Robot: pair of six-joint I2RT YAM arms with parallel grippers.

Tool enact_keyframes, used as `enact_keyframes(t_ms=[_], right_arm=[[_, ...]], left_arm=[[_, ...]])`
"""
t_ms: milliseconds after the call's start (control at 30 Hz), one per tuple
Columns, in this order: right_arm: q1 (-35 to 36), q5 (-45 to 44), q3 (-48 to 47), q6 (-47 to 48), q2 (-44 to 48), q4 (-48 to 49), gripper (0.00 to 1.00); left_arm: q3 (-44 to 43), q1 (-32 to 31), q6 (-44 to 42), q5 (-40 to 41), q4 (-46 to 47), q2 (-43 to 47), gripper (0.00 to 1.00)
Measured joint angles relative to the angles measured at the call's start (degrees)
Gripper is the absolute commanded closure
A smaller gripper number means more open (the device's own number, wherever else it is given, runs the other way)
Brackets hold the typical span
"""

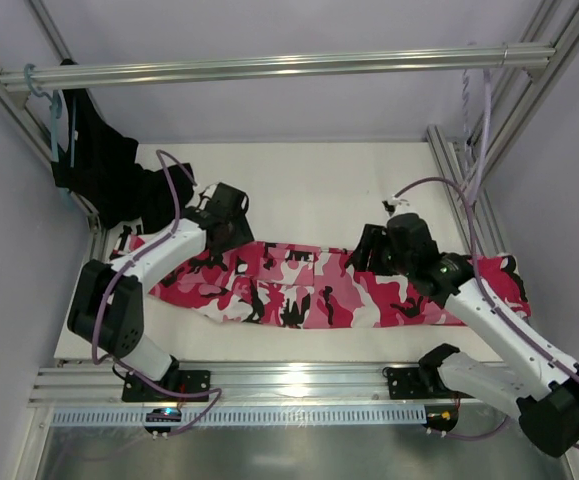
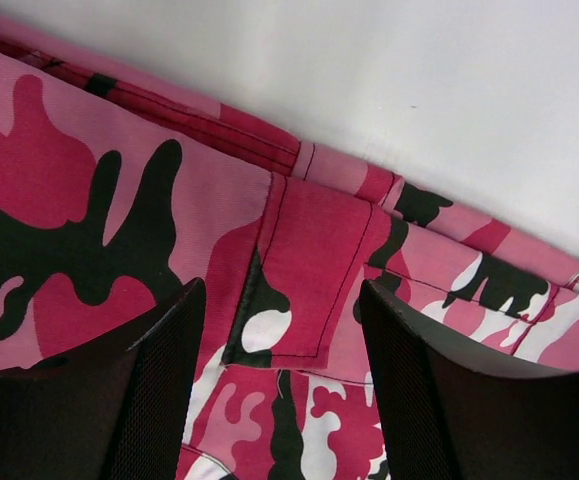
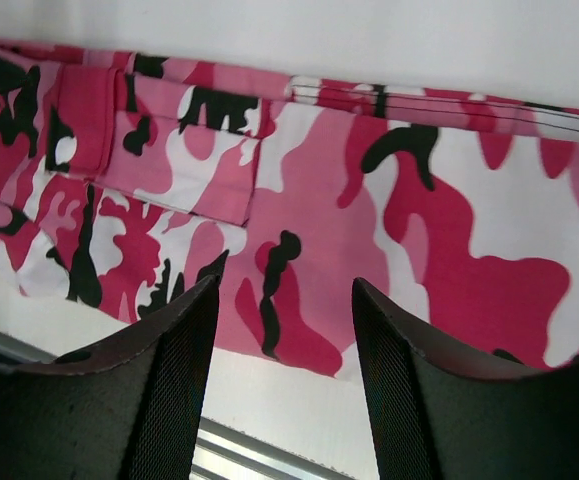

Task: Place the trousers on the hanger
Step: Fold the trousers

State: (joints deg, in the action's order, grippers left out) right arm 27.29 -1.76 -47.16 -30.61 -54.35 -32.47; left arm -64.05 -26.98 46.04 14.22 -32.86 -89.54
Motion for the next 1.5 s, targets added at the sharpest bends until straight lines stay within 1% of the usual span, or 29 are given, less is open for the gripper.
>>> enact_keyframes(t_ms=[33, 133, 233, 333, 433, 467, 567, 667, 767, 800, 867, 900, 933, 1000, 1167, 1367, 1500], right_arm=[[2.69, -0.37, -0.04, 0.02, -1.05, 1.03, 0.41], [7.52, 0.09, -0.04, 0.63, -4.63, 4.02, 0.41], [9.18, 3.65, -0.24, 3.23, -9.05, 7.56, 0.41], [9.35, 6.38, -1.18, 8.59, -13.31, 10.14, 0.41], [8.26, 10.10, -4.00, 15.15, -17.99, 10.64, 0.41], [7.23, 13.25, -6.43, 17.86, -20.85, 10.58, 0.41], [4.02, 18.49, -11.13, 21.86, -26.16, 11.19, 0.40], [1.44, 24.48, -16.81, 25.88, -32.63, 10.62, 0.42], [-0.11, 30.77, -22.51, 29.24, -39.95, 9.38, 0.44], [-0.35, 32.17, -23.74, 29.90, -41.86, 9.27, 0.46], [-0.74, 35.54, -26.58, 31.32, -46.45, 8.28, 0.47], [-0.79, 36.79, -27.67, 31.91, -48.48, 7.96, 0.47], [-0.85, 37.88, -28.61, 32.46, -50.51, 7.56, 0.47], [-0.92, 39.26, -30.29, 33.59, -53.86, 6.49, 0.47], [-1.53, 40.00, -33.31, 36.35, -60.52, 3.45, 0.46], [-2.47, 38.73, -33.31, 38.25, -61.70, 1.99, 0.46], [-2.67, 37.62, -33.31, 39.32, -61.86, 1.77, 0.46]], left_arm=[[0.31, 0.00, 0.02, -0.15, 0.09, -0.24, 0.37], [1.09, -0.02, 0.04, -0.52, 0.72, -0.87, 0.38], [2.08, -0.13, -0.13, -0.98, 2.58, -2.03, 0.39], [3.13, -0.28, -1.42, -1.92, 3.69, -3.08, 0.39], [3.45, -0.39, -2.99, -2.97, 4.02, -4.11, 0.40], [3.50, -0.39, -3.52, -3.63, 4.35, -4.55, 0.41], [3.50, -0.39, -4.83, -5.44, 5.60, -5.95, 0.43], [3.54, -0.39, -6.10, -7.32, 6.56, -7.08, 0.51], [3.56, -0.37, -7.02, -8.48, 7.02, -7.43, 0.64], [3.56, -0.37, -7.26, -8.68, 7.26, -7.43, 0.71], [3.80, -0.37, -7.61, -9.25, 8.20, -7.43, 0.76], [3.91, -0.37, -7.65, -9.40, 8.48, -7.43, 0.82], [3.93, -0.39, -7.69, -9.46, 8.59, -7.43, 0.84], [3.93, -0.37, -7.74, -9.33, 8.61, -7.37, 0.87], [3.30, -0.42, -7.80, -7.19, 7.19, -7.37, 0.86], [2.89, -0.55, -7.80, -6.05, 6.43, -7.37, 0.87], [2.71, -0.66, -7.78, -5.64, 6.25, -7.37, 0.90]])
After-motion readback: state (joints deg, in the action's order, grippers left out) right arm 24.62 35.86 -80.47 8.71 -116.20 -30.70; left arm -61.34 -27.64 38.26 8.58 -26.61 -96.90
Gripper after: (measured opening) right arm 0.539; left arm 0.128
